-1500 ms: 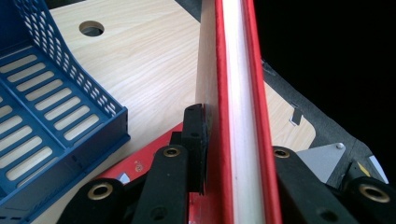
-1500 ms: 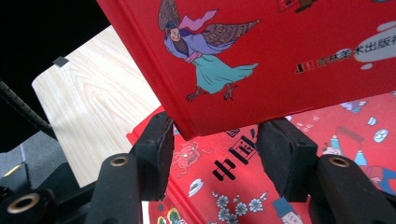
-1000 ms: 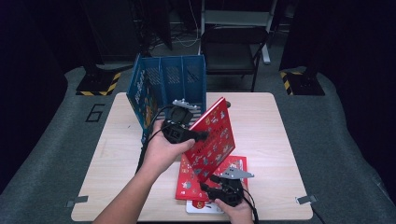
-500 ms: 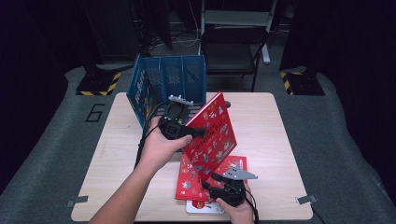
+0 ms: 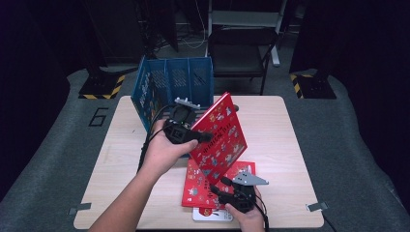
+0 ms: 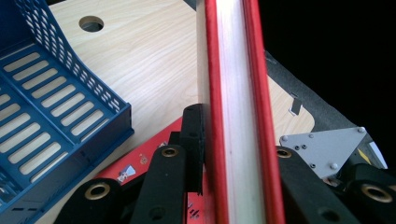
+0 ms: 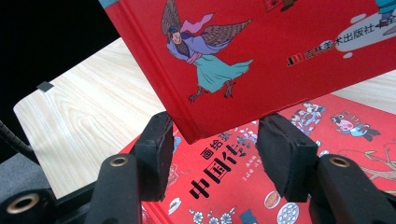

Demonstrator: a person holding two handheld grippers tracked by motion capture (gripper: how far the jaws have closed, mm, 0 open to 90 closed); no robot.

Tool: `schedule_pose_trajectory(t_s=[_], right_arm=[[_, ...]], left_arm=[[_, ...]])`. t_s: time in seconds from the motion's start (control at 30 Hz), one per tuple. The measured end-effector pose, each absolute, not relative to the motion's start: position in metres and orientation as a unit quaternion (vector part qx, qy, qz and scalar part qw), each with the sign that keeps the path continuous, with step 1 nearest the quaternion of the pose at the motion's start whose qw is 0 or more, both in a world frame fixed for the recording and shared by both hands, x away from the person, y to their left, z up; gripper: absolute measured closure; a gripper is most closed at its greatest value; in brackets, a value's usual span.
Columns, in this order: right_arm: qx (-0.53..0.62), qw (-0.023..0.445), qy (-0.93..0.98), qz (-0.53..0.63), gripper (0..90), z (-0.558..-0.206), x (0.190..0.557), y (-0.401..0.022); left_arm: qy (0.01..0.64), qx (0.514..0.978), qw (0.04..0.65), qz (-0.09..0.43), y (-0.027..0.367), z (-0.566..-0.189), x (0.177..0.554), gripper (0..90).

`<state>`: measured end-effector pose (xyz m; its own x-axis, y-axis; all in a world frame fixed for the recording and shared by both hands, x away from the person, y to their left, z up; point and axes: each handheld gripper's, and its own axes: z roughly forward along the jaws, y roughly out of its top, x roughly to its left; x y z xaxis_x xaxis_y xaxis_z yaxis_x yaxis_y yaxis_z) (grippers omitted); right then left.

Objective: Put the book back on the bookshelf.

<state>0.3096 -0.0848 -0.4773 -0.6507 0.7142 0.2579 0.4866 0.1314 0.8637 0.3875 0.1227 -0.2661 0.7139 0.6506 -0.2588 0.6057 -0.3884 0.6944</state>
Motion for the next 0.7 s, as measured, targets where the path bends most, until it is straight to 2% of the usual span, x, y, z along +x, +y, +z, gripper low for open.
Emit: schedule_pose_trajectory(t_s=[0.23, 0.7], right_arm=[[0.414, 0.107, 0.739, 0.52, 45.7, -0.4763, 0.311, -0.0876], [0.406, 0.115, 0.733, 0.534, 45.8, -0.4688, 0.3088, -0.0886]], left_arm=[[0.372, 0.843, 0.387, 0.022, 0.1226, -0.2651, 0.3871, 77.0], [0.382, 0.833, 0.4, 0.023, 0.1285, -0.2564, 0.3882, 76.9]])
